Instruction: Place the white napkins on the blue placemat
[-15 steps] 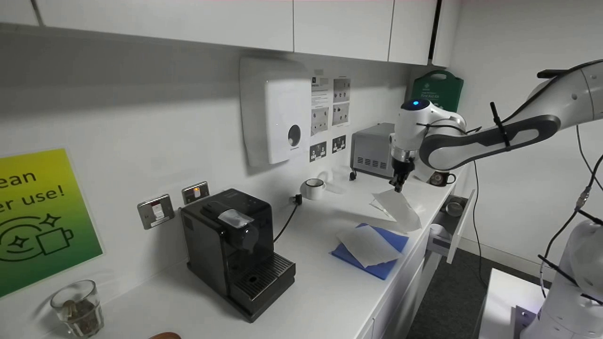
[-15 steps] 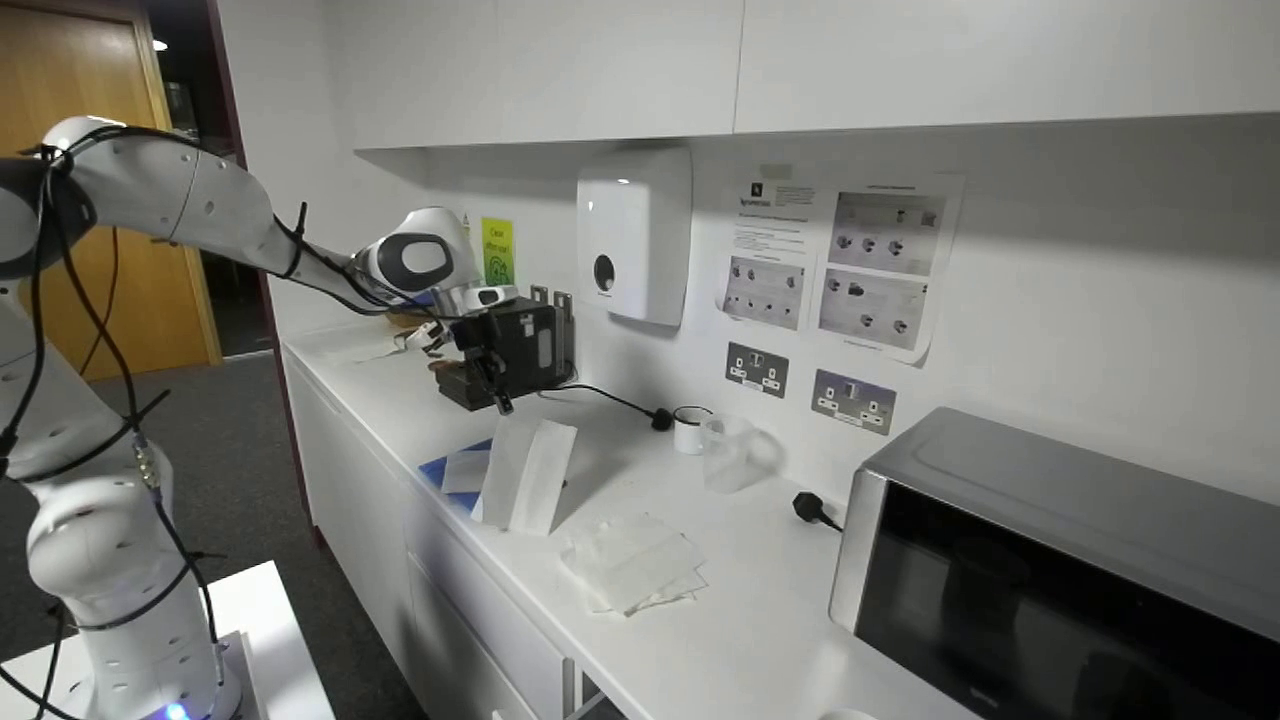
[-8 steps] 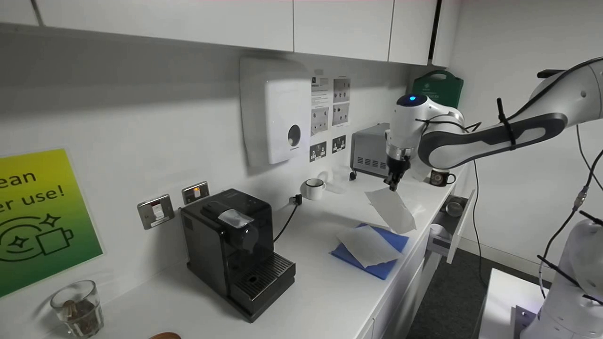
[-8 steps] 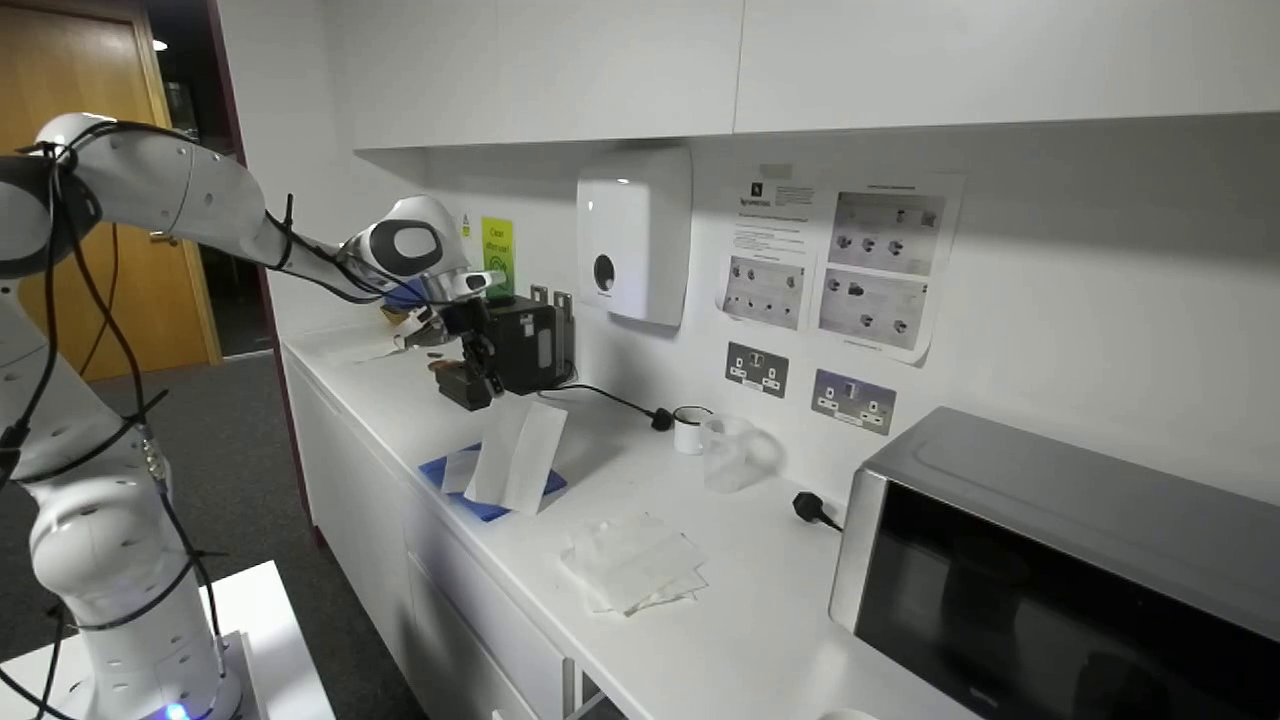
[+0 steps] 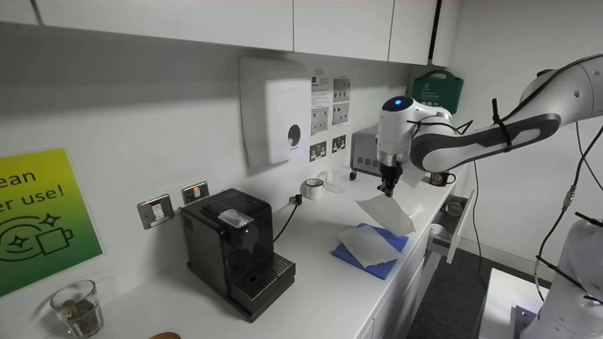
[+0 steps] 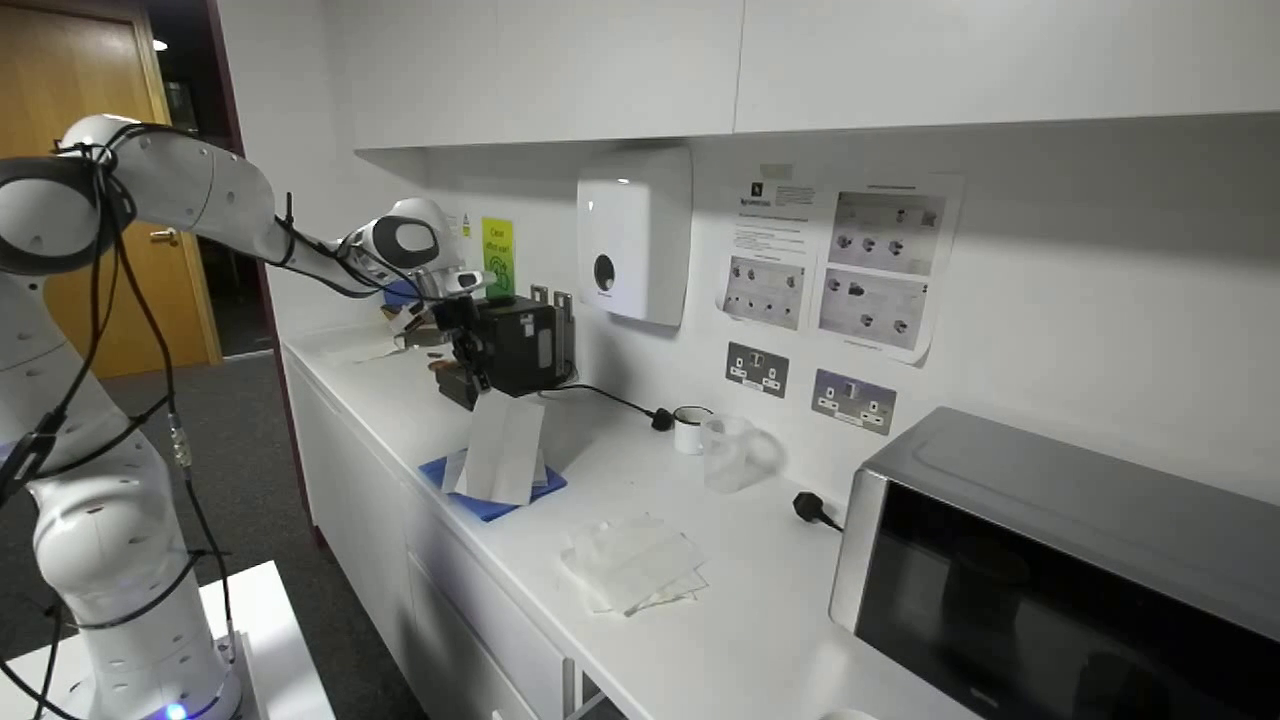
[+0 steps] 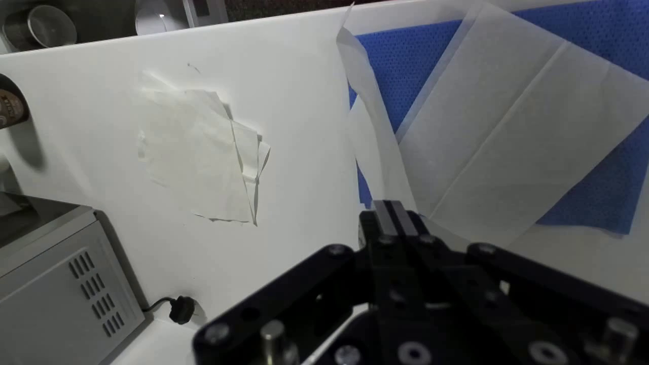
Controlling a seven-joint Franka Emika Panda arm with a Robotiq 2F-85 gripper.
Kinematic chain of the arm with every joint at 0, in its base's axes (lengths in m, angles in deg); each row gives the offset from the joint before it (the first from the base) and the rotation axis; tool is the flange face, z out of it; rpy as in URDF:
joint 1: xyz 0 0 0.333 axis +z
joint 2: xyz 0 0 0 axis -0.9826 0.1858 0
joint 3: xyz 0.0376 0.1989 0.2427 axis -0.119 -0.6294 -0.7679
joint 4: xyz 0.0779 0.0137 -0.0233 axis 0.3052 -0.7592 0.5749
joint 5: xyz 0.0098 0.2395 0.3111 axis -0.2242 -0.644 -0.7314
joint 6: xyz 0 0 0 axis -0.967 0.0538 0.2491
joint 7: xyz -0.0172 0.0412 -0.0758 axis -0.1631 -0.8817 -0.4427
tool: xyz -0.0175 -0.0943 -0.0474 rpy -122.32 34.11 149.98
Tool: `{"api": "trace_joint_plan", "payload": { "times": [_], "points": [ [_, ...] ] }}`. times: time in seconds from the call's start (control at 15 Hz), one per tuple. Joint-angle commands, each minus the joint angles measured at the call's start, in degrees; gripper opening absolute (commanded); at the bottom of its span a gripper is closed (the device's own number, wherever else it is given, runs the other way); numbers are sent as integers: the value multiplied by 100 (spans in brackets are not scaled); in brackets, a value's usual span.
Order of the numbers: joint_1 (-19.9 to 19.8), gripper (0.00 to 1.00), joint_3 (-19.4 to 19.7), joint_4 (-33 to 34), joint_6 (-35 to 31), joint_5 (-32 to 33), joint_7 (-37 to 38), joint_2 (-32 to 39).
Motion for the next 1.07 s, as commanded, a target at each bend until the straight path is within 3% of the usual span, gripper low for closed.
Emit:
{"api": "trace_joint_plan", "payload": {
  "times": [0.0,1.0],
  "points": [
    [163,0,21,422,357,20,249,420],
    [614,0,179,1828,1421,-155,587,1624]
  ]
}}
